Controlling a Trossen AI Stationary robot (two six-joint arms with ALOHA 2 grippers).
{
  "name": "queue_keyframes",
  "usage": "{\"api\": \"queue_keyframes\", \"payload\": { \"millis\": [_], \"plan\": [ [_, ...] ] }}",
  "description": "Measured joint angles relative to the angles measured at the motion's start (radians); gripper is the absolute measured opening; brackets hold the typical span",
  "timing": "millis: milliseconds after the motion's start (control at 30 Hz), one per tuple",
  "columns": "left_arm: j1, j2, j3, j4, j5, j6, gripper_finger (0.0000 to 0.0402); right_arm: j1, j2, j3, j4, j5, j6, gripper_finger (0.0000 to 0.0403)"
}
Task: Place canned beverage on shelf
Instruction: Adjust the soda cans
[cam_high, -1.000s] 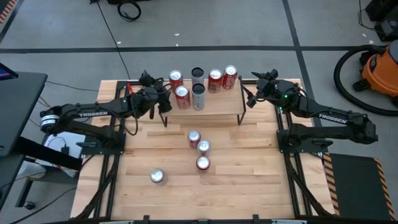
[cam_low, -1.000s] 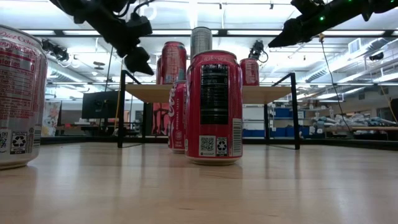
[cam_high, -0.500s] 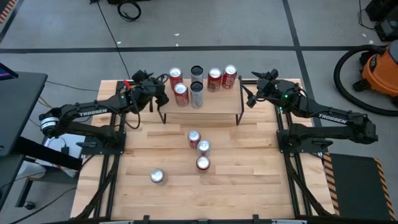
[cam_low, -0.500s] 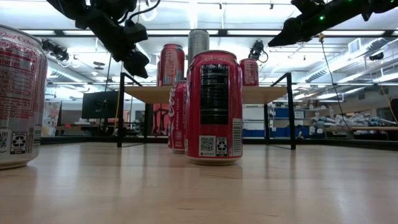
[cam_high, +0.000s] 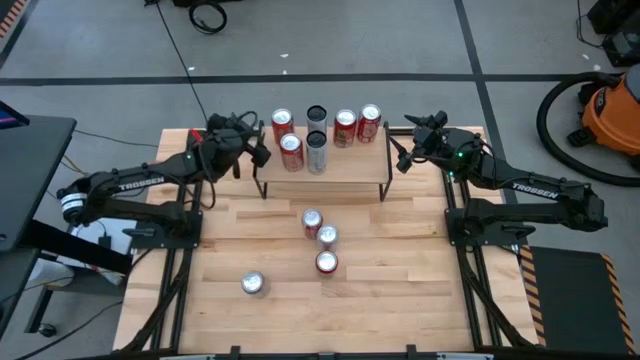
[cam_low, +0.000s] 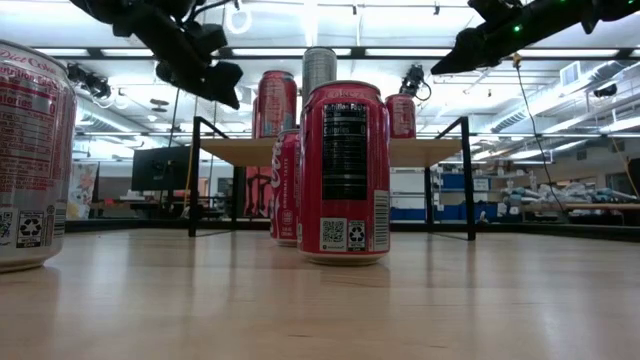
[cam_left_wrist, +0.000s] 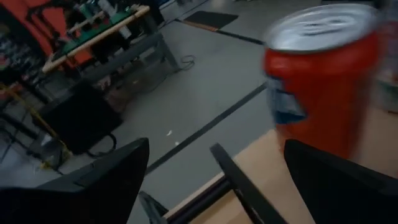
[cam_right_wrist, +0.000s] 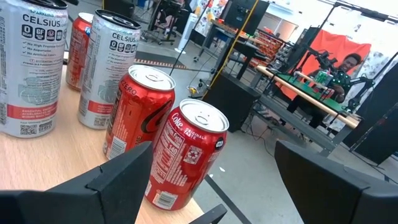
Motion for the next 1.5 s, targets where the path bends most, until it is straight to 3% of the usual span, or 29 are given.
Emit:
{"api": "queue_keyframes", "payload": {
  "millis": [300, 467, 833, 1500],
  "plan": [
    [0.237, 0.036, 0.000, 0.073, 0.284, -0.092, 0.0384, 0.000, 0.000, 0.000, 0.000, -0.010, 0.001, 0.0347],
    [0.283, 0.085, 0.000, 0.114, 0.374, -0.113, 0.0384, 0.000, 0.000, 0.000, 0.005, -0.012, 0.000, 0.0347],
    [0.278, 0.205, 0.000, 0.219, 0.423, -0.117, 0.0384, 0.000, 0.000, 0.000, 0.008, -0.019, 0.000, 0.0347],
    [0.224, 0.211, 0.000, 0.236, 0.413, -0.116, 0.0384, 0.000, 0.000, 0.000, 0.008, -0.019, 0.000, 0.0347]
  ]
}}
